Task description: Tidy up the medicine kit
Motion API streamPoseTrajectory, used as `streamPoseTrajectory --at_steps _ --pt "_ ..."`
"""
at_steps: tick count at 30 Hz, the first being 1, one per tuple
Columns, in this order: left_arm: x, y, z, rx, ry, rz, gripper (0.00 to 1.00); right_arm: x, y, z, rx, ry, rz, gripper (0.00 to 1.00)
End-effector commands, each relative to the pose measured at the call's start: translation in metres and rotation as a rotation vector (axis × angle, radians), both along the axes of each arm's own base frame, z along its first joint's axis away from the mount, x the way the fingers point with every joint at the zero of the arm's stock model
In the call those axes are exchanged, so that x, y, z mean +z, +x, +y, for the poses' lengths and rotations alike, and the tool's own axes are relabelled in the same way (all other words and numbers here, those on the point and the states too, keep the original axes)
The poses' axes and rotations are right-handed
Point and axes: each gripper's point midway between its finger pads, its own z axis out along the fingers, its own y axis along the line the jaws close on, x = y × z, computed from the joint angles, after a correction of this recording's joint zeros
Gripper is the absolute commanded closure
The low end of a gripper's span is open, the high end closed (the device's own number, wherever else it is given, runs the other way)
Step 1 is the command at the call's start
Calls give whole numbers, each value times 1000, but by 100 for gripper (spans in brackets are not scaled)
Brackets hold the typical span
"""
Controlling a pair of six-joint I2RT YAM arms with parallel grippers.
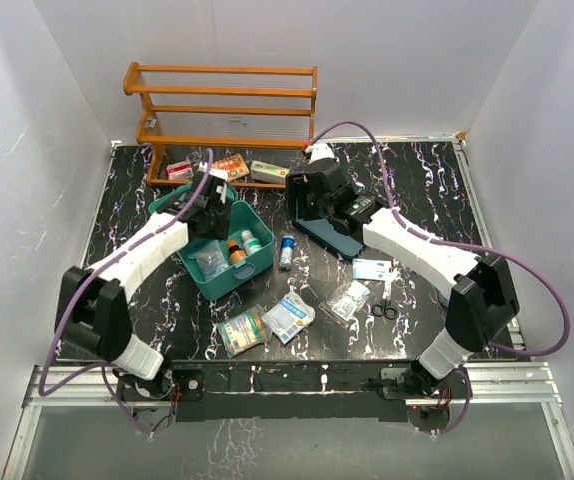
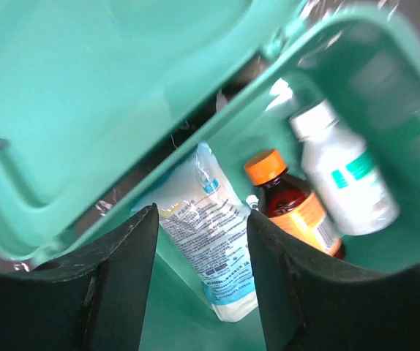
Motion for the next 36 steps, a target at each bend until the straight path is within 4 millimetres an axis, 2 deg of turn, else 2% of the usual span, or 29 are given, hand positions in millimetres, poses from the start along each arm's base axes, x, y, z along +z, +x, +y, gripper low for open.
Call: streamPoseTrajectory --at_steps 1,3,6,11,12,13,16,21,26,30,36 --pt "98 13 3 19 -58 -235 46 34 -4 -13 -72 44 -17 43" --pt "126 12 0 11 -104 -308 41 31 -14 -14 -54 54 15 43" --pt "156 4 -4 -16 -166 -377 31 26 -34 -11 5 87 55 43" --pt "183 -19 -6 -50 -260 -446 15 5 -71 -15 47 120 119 42" --pt "187 -25 -6 -46 -286 -458 6 3 -81 -11 70 129 128 42" --pt "191 -30 -6 -40 -312 -473 2 -1 -92 -7 95 136 134 41" --pt "203 -47 -8 -41 -396 -511 1 -16 -125 11 173 132 165 40" --pt "208 -68 -7 19 -493 -487 1 -47 -172 44 245 137 242 40" --pt "205 -89 -13 5 -565 -433 1 -75 -203 75 318 154 283 41" --pt "198 -106 -14 6 -605 -401 1 -95 -215 98 341 154 318 42" --pt "169 -136 -3 95 -614 -296 1 -112 -216 115 282 183 340 45"
